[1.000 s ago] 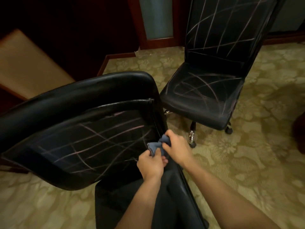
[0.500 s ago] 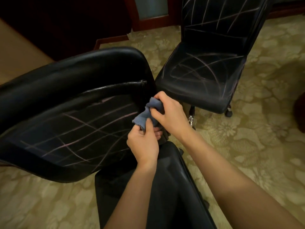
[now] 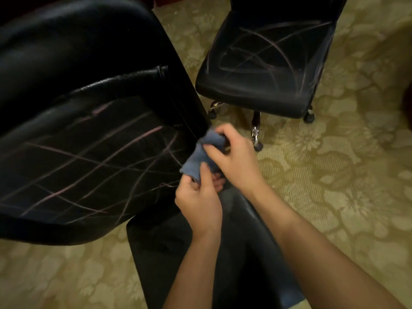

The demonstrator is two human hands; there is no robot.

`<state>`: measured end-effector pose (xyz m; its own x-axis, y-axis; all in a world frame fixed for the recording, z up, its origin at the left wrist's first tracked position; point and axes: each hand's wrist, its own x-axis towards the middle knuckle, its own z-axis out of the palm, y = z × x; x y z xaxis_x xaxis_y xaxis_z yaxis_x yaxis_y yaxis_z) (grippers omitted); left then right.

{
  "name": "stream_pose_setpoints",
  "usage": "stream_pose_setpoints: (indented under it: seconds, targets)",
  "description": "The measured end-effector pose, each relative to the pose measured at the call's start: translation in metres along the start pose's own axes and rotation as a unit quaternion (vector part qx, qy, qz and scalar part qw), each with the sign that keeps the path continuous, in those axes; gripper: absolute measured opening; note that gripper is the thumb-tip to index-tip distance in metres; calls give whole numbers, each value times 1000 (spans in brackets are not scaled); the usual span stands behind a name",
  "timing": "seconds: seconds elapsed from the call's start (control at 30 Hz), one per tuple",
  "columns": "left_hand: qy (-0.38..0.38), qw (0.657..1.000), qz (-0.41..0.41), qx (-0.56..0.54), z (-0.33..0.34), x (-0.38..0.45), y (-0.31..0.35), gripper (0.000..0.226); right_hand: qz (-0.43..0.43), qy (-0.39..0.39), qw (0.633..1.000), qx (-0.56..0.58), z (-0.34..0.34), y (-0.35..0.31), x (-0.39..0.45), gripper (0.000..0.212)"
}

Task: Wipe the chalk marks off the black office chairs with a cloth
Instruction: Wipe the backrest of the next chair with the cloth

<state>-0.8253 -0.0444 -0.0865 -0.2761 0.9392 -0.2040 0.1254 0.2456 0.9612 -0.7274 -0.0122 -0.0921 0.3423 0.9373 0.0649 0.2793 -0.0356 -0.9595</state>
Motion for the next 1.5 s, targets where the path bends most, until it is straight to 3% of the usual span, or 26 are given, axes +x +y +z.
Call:
stream_pose_setpoints:
  seconds: [0.07,0.13,0.37,0.47,0.57,0.67,0.8,0.9,1.07,1.3,1.37,1.5]
  targets:
    - [3,999,49,-14,1,4,13,10,-51,16,999,11,-2,-23,12,18]
    - [8,999,33,-22,4,10,17,11,-61,8,998,8,1,-25,19,17]
    - [-7,999,-30,30,9,10,-37,7,20,-5,999,37,19,69,-15,16]
    - [1,992,-108,65,10,1,-85,18,109,-16,994,26,34,119,-47,16]
    - [5,980,-176,92,15,-3,-126,15,174,31,983,43,40,149,-71,19]
    - [3,971,-239,34,26,2,-143,12,213,88,970,80,40,166,-71,18]
    - [5,950,-309,-39,44,18,-148,15,279,91,946,138,50,177,-55,14]
    - [-9,950,-305,-72,51,32,-149,24,322,90,918,213,59,179,-39,16]
    - [-24,958,-276,-69,49,47,-135,33,380,104,835,383,67,162,-17,20]
    - [-30,984,-170,-51,27,17,-103,13,364,148,794,464,61,130,-34,14]
    - [-40,984,-166,-55,16,2,-106,12,339,138,799,477,58,130,-47,12]
    - [-29,958,-283,-44,8,5,-144,14,370,141,867,301,76,158,-60,14]
